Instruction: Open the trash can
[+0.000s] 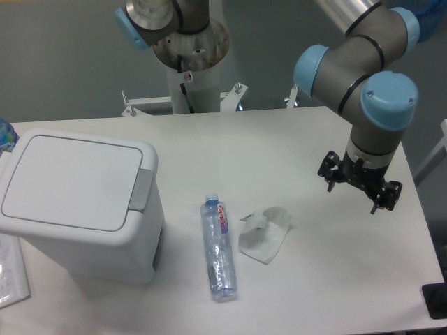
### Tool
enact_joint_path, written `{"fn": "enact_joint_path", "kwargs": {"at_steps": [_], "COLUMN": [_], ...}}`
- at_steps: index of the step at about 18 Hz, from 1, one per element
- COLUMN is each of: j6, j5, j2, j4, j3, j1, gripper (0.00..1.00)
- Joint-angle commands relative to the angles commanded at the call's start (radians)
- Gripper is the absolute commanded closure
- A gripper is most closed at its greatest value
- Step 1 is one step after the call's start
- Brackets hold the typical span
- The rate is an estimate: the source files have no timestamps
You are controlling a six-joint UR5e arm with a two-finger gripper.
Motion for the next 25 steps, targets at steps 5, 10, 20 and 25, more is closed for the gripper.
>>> {"fn": "enact_joint_path", "kwargs": {"at_steps": [5, 10, 20, 25], "j6": [0.000, -0.014, -0.535, -0.635], "j5": [-0.006, -0.046, -0.346, -0.454], "j2": [0.003, 0.008, 0.055, 0.106], "j4": [0.000, -0.005, 0.012, 0.057], "j3": [0.000, 0.005, 0.008, 0.011], "j1": [-0.003, -0.015, -0.075, -0.107], "gripper": [0.00, 0.00, 0.00, 0.00]}}
